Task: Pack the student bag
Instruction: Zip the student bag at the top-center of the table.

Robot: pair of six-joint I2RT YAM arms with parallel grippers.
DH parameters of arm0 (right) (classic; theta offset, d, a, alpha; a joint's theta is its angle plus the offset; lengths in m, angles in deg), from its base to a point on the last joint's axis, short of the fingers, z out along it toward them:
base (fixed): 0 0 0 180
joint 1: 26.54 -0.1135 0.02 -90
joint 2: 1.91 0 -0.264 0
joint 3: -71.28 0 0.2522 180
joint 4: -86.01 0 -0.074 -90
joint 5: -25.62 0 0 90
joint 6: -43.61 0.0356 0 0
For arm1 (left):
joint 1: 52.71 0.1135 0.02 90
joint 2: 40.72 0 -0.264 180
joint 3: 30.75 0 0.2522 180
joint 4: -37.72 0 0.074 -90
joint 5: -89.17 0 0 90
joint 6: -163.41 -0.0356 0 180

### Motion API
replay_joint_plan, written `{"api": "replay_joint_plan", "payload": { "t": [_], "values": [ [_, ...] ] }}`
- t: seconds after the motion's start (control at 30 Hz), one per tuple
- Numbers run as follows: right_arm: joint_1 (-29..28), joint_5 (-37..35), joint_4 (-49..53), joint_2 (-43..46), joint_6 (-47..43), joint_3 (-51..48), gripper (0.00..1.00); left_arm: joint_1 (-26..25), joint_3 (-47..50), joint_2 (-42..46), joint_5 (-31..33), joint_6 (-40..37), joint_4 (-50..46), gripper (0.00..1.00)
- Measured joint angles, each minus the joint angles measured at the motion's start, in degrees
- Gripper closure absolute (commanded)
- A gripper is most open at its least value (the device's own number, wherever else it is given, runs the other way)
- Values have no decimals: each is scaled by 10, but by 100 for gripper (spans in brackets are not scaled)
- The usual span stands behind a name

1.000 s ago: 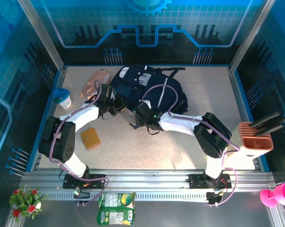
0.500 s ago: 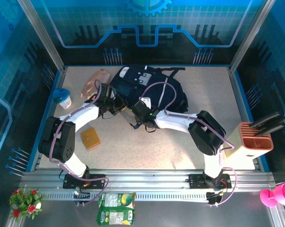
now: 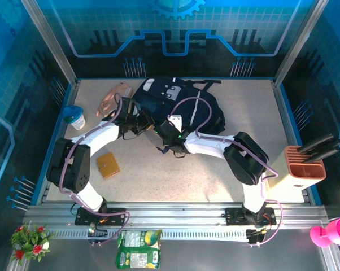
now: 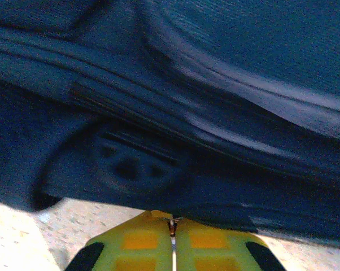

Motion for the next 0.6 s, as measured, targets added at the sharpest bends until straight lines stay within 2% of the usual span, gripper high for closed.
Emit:
{"api": "replay_joint_plan", "payload": {
  "t": [0.17,0.3,0.6],
  "values": [
    [28,-7,3,77,7,-98,94,5,-5,-11,-8,-9,-8,100],
    [59,-3,9,125,8,-156,99,5,-11,-19,-16,-11,-11,100],
    [108,78,-16,149,-102,-180,100,9,-45,-54,-23,-13,-15,100]
  ]
}}
